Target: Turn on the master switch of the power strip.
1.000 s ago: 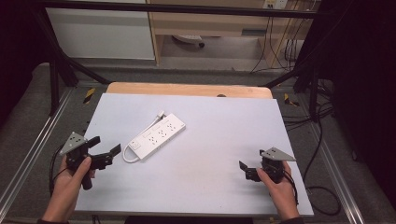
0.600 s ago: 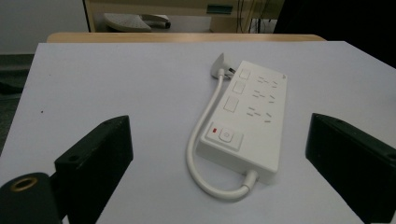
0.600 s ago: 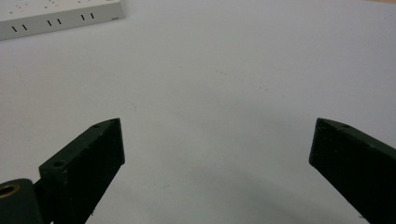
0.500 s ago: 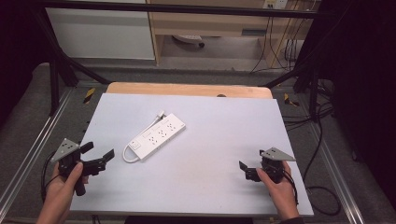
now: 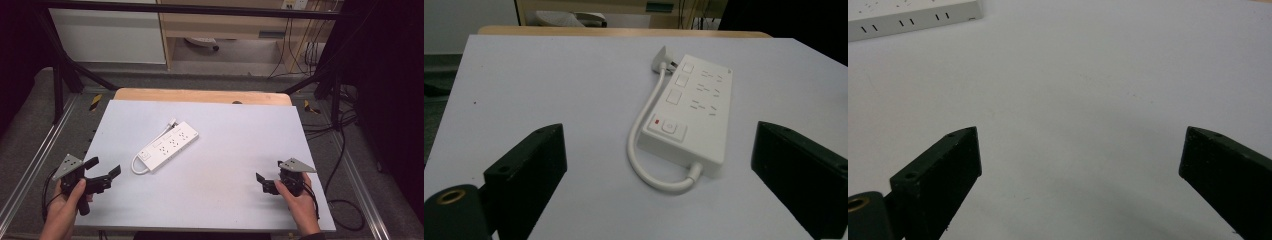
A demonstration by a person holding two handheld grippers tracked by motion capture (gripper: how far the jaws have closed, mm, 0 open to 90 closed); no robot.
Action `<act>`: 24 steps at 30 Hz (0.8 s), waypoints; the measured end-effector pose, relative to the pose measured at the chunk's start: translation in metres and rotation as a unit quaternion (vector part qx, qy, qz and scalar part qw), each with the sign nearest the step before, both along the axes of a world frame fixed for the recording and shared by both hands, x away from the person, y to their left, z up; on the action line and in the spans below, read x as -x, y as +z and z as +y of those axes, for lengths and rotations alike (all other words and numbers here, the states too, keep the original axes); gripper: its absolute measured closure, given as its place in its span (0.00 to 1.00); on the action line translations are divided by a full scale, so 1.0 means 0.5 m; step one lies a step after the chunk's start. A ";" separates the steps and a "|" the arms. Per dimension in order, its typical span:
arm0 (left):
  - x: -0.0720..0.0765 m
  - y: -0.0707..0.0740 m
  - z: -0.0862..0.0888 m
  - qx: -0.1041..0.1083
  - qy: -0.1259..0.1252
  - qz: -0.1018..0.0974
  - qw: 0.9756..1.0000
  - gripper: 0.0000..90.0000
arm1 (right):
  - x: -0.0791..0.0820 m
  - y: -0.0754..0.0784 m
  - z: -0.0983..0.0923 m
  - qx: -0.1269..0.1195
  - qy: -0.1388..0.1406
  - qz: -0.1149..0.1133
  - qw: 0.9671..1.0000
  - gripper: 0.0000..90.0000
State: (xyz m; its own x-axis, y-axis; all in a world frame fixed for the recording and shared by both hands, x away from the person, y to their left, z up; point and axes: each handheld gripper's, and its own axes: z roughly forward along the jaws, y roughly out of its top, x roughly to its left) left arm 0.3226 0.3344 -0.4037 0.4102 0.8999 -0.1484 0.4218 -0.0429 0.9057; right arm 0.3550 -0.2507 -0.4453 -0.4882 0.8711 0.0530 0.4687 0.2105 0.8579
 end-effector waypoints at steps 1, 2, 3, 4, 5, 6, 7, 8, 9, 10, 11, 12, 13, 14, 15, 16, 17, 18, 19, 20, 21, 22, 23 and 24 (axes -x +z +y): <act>0.001 -0.003 0.000 0.000 -0.001 0.002 1.000 0.09 | 0.000 0.000 0.000 0.000 0.000 0.000 1.000 0.04; 0.002 -0.005 0.000 -0.002 -0.001 0.003 1.000 0.09 | 0.000 0.000 0.000 0.001 0.000 0.000 1.000 0.04; 0.003 -0.009 -0.001 -0.002 -0.003 0.005 1.000 0.09 | 0.000 0.000 0.000 0.000 0.000 0.000 1.000 0.04; 0.004 -0.013 -0.001 -0.001 -0.004 0.007 1.000 0.09 | 0.000 0.000 0.000 0.001 0.000 0.000 1.000 0.04; 0.004 -0.016 -0.002 -0.002 -0.005 0.009 1.000 0.09 | 0.000 0.000 0.000 0.001 0.000 0.000 1.000 0.04; 0.005 -0.019 -0.003 -0.004 -0.005 0.009 1.000 0.09 | 0.000 0.000 0.000 0.001 0.000 0.000 1.000 0.04; 0.005 -0.020 -0.003 -0.005 -0.006 0.011 1.000 0.09 | 0.000 0.000 0.000 0.002 0.000 0.000 1.000 0.04; 0.005 -0.023 -0.004 -0.006 -0.008 0.011 1.000 0.09 | 0.000 0.000 0.000 0.002 0.000 0.000 1.000 0.04; 0.005 -0.025 -0.005 -0.007 -0.010 0.012 1.000 0.09 | 0.000 0.000 0.000 0.002 0.000 0.000 1.000 0.04; 0.005 -0.027 -0.006 -0.008 -0.012 0.013 1.000 0.09 | 0.000 0.000 0.000 0.002 0.000 0.000 1.000 0.04; 0.005 -0.028 -0.007 -0.010 -0.012 0.013 1.000 0.09 | 0.000 0.000 0.000 0.002 0.000 0.000 1.000 0.04; 0.004 -0.029 -0.009 -0.012 -0.013 0.015 1.000 0.09 | 0.000 0.000 0.000 0.002 0.000 0.001 1.000 0.04; 0.004 -0.030 -0.010 -0.013 -0.015 0.016 1.000 0.09 | 0.000 -0.001 0.000 0.002 0.001 0.001 1.000 0.04; 0.004 -0.031 -0.011 -0.015 -0.016 0.017 1.000 0.09 | 0.000 -0.001 0.000 0.002 0.001 0.001 1.000 0.04; 0.003 -0.032 -0.013 -0.015 -0.018 0.019 1.000 0.09 | 0.000 -0.001 0.000 0.003 0.001 0.001 1.000 0.04; 0.003 -0.034 -0.015 -0.017 -0.019 0.020 0.999 0.09 | 0.000 -0.001 0.000 0.003 0.001 0.001 1.000 0.04; 0.003 -0.035 -0.016 -0.019 -0.021 0.022 0.999 0.09 | 0.000 -0.001 0.000 0.003 0.001 0.001 1.000 0.04; 0.003 -0.037 -0.019 -0.021 -0.024 0.025 0.999 0.09 | -0.001 -0.001 0.000 0.003 0.001 0.001 1.000 0.04; 0.002 -0.039 -0.021 -0.023 -0.024 0.027 0.999 0.09 | -0.001 -0.002 -0.001 0.003 0.001 0.001 1.000 0.04; 0.002 -0.040 -0.024 -0.025 -0.027 0.030 0.999 0.09 | -0.001 -0.002 -0.001 0.004 0.000 0.001 1.000 0.04; 0.002 -0.042 -0.027 -0.028 -0.029 0.032 0.999 0.09 | -0.001 -0.002 -0.001 0.003 0.000 0.002 1.000 0.04; 0.002 -0.044 -0.030 -0.030 -0.033 0.035 0.998 0.09 | -0.001 -0.002 0.000 0.003 0.000 0.003 1.000 0.04; 0.002 -0.045 -0.032 -0.034 -0.035 0.036 0.998 0.09 | -0.001 -0.002 0.000 0.003 0.000 0.003 1.000 0.04; 0.001 -0.048 -0.036 -0.038 -0.039 0.039 0.998 0.09 | -0.001 -0.002 -0.001 0.004 0.000 0.004 1.000 0.04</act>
